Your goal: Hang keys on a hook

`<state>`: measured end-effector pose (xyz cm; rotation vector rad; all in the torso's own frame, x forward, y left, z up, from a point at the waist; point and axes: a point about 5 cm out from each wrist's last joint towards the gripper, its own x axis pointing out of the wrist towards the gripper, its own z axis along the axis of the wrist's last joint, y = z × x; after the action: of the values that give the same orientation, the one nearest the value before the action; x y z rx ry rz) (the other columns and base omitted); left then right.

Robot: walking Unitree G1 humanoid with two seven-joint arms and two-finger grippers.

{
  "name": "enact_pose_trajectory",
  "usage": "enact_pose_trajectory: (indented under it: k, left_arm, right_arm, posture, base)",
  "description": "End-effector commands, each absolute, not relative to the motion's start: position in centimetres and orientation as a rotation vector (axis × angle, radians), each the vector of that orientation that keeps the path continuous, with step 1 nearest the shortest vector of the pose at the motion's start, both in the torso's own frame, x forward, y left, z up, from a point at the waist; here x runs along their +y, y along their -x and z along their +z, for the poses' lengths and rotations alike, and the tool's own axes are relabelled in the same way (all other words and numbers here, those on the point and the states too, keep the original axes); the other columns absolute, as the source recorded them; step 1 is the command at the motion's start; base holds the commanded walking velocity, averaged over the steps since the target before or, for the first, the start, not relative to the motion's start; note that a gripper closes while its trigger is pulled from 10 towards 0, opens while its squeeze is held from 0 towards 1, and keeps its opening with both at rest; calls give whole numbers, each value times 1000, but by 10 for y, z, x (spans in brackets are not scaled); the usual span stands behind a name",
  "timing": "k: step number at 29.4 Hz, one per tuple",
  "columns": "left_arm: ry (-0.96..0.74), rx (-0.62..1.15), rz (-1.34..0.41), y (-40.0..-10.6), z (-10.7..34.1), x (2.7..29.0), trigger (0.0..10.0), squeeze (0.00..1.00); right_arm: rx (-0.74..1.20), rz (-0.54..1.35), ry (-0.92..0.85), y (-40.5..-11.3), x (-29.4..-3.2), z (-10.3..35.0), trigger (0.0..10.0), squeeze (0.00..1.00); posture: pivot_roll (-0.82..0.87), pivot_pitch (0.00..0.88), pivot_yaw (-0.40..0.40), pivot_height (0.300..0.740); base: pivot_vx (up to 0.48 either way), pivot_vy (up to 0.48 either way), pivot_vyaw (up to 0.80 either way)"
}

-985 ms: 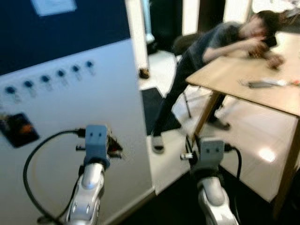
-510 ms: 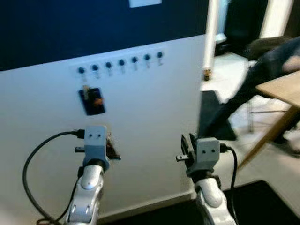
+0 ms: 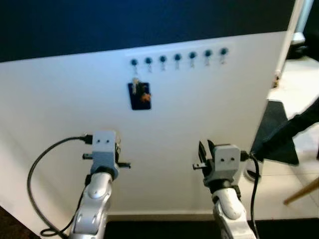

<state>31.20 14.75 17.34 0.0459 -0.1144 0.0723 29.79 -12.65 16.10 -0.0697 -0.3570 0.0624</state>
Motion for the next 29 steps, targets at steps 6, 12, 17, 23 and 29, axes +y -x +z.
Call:
enact_pose_trajectory:
  k: [6,12,17,23,29]
  left_arm:
    - [-51,-107,56,-311,176,147,10000,0]
    - [-56,-110,-21,-312,179,141,10000,0]
    - [-70,-113,-26,-313,180,140,10000,0]
    - [-86,-112,-34,-314,180,139,10000,0]
    - [-100,-97,-23,-315,178,142,10000,0]
  right_arm:
    - [-335,68,77,-296,-124,156,10000,0]
    - [-334,64,68,-296,-124,156,10000,0]
    - [-335,63,67,-296,-124,156,10000,0]
    - [-334,64,67,-296,-123,156,10000,0]
    - [-331,66,67,-296,-123,155,10000,0]
  posture:
    - [46,103,125,740]
    - [46,103,126,740]
    - [44,102,127,740]
    - [42,102,128,740]
    - [43,101,129,740]
  base:
    - [0,0,667]
    - [0,0,0]
    - [0,0,0]
    - [101,-285,0]
    - [361,-312,0]
